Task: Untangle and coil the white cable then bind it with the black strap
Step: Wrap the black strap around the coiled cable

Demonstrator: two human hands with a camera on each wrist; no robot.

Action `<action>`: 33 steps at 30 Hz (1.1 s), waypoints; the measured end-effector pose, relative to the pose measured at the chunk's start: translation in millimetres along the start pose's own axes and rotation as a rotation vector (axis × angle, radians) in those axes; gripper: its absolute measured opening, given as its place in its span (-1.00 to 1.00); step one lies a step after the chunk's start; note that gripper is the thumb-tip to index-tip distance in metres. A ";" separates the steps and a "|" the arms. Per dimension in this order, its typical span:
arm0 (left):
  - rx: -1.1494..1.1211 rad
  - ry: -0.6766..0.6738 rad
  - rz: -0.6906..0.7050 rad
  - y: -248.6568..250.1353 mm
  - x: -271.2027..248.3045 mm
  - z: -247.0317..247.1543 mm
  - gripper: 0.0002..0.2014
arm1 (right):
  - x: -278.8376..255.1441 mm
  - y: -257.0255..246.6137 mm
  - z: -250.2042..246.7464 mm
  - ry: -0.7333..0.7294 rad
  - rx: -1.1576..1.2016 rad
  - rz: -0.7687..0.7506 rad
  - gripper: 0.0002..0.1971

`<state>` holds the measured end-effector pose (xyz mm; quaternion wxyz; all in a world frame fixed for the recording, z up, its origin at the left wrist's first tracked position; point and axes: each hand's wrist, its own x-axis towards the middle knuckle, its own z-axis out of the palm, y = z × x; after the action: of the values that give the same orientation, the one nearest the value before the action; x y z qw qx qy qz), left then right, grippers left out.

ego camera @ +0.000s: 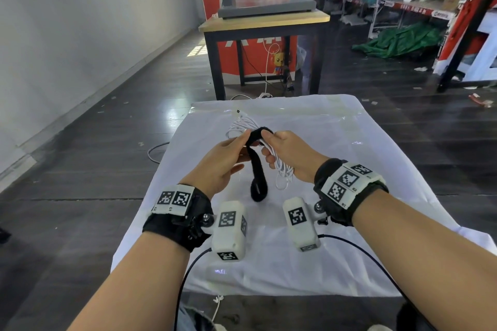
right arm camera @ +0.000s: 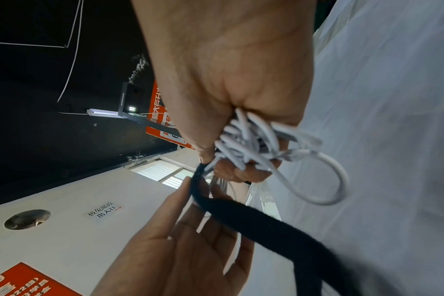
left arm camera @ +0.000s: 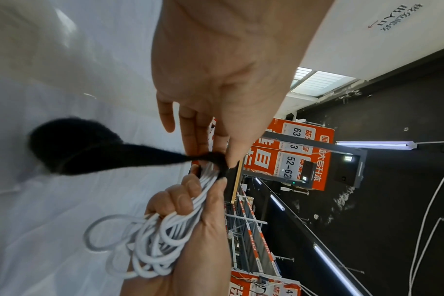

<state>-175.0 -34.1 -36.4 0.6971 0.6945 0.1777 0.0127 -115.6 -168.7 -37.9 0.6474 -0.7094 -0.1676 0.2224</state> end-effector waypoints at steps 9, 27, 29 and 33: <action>0.012 -0.035 0.089 1.7 -1.1 -1.9 -0.87 | 0.2 3.5 -0.3 0.007 0.053 0.033 -0.67; 0.393 -0.152 0.219 -5.9 7.2 -21.8 -0.89 | -1.7 -11.4 -12.1 -0.188 0.423 0.244 -0.69; 0.412 -0.150 0.261 -9.6 10.4 -27.4 -0.87 | -4.7 -9.9 -11.0 -0.252 0.363 0.235 -0.68; 0.402 -0.113 0.338 -12.0 11.0 -34.1 -0.80 | -7.9 -3.4 -9.5 -0.326 0.327 0.238 -0.70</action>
<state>-176.5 1.3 -49.6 0.5420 0.8384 0.0191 0.0546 -116.9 -180.6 -33.1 0.6873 -0.5647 -0.1470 0.4326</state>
